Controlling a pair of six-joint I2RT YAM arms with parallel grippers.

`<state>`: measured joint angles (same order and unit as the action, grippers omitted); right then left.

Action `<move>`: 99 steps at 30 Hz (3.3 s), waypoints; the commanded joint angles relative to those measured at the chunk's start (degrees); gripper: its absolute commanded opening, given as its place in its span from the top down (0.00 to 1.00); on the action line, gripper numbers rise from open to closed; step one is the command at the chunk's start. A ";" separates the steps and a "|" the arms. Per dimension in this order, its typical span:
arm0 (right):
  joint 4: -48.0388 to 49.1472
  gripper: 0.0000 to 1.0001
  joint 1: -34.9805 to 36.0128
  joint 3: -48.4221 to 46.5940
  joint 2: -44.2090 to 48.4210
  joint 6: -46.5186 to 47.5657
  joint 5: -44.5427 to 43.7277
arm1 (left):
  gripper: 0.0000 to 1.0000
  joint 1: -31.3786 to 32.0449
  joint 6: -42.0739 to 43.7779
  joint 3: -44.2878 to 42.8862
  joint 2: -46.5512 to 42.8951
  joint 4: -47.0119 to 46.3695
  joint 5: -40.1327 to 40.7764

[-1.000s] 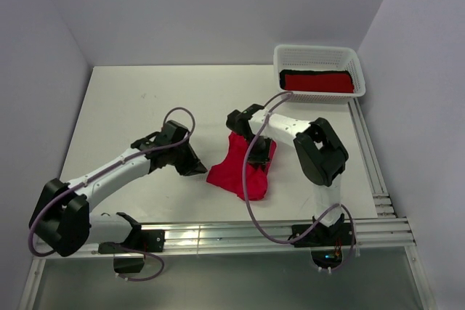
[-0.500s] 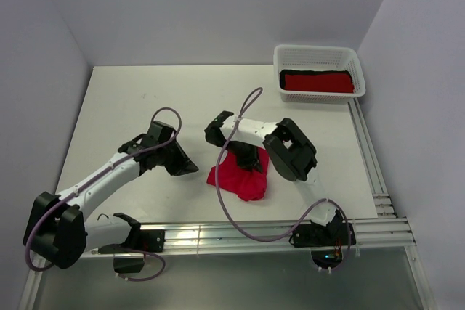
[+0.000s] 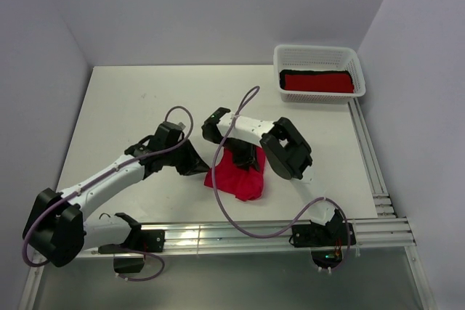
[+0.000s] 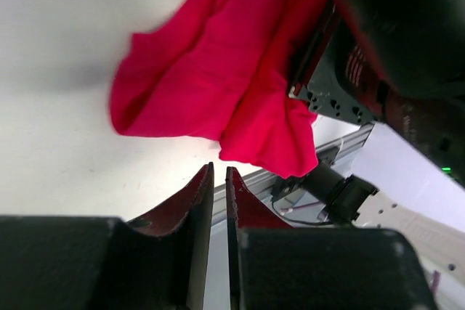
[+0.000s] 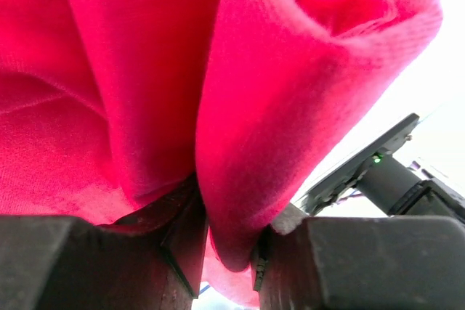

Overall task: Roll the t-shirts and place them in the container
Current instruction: Roll the tshirt

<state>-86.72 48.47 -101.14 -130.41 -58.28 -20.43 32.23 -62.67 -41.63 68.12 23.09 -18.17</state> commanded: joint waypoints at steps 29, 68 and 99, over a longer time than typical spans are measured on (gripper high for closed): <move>7.53 0.52 -1.89 -0.90 4.20 -0.61 9.26 | 0.89 20.50 -3.85 -4.10 11.78 -33.19 6.22; 10.51 0.23 -2.85 1.21 7.80 2.30 9.79 | 0.64 27.80 -10.88 3.92 15.46 -37.86 16.06; 38.96 0.07 -11.28 30.81 45.30 12.75 21.90 | 0.66 23.06 -21.61 11.30 22.85 -44.19 5.17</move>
<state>-59.48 38.70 -76.84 -93.43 -48.23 -3.05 56.69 -82.96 -31.57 89.86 -21.63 -10.13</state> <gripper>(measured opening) 0.928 0.337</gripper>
